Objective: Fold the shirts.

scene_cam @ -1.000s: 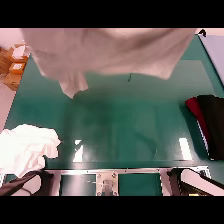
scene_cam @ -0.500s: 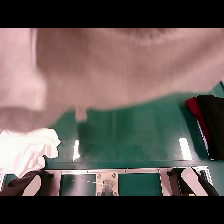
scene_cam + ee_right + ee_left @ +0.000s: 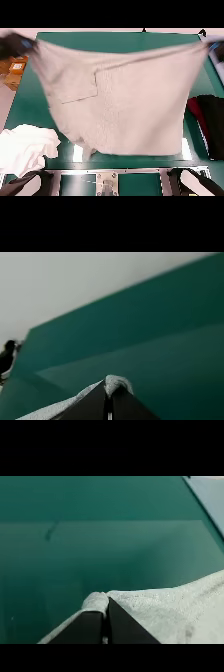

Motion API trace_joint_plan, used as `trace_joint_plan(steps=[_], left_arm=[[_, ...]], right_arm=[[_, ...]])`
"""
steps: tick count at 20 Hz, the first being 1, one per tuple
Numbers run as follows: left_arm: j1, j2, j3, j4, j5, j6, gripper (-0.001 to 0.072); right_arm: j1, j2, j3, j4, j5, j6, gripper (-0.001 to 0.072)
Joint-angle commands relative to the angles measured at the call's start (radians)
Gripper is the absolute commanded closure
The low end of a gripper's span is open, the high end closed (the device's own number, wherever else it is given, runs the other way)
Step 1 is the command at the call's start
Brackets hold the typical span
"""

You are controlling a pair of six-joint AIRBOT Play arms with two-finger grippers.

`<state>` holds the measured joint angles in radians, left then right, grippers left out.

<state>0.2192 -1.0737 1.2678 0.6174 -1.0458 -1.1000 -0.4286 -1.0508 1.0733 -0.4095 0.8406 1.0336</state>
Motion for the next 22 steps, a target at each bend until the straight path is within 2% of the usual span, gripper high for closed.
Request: trace_joint_plan(steps=[1, 4, 7, 10, 13, 16, 18, 22], left_arm=[[0.000, -0.269, -0.146, -0.169, 0.077, 0.173, 0.0682], [0.000, -0.522, -0.092, -0.381, 0.082, 0.296, 0.0683], [0.000, -0.658, 0.035, -0.416, 0.088, 0.297, 0.0683], [0.000, -0.691, 0.134, -0.396, 0.109, 0.286, 0.0683], [0.000, -0.690, 0.160, -0.242, 0.079, 0.183, 0.0683], [0.000, -0.690, 0.159, -0.032, -0.040, 0.086, 0.0683], [0.000, -0.690, 0.159, 0.056, -0.096, 0.050, 0.0683], [0.000, -0.690, 0.159, 0.186, -0.136, -0.004, 0.0682]], right_arm=[[0.069, -0.232, -0.130, 0.000, -0.198, -0.021, 0.0700], [0.069, -0.467, -0.019, 0.112, -0.189, -0.100, 0.0699], [0.069, -0.630, 0.157, 0.122, -0.146, -0.099, 0.0700], [0.067, -0.690, 0.270, 0.121, -0.109, -0.065, 0.0699], [0.056, -0.687, 0.272, 0.101, -0.013, -0.055, 0.0701], [0.044, -0.660, 0.253, -0.067, 0.130, 0.023, 0.0702], [0.044, -0.598, 0.195, -0.193, 0.141, 0.075, 0.0702], [0.044, -0.515, 0.052, -0.309, 0.141, 0.117, 0.0702]])
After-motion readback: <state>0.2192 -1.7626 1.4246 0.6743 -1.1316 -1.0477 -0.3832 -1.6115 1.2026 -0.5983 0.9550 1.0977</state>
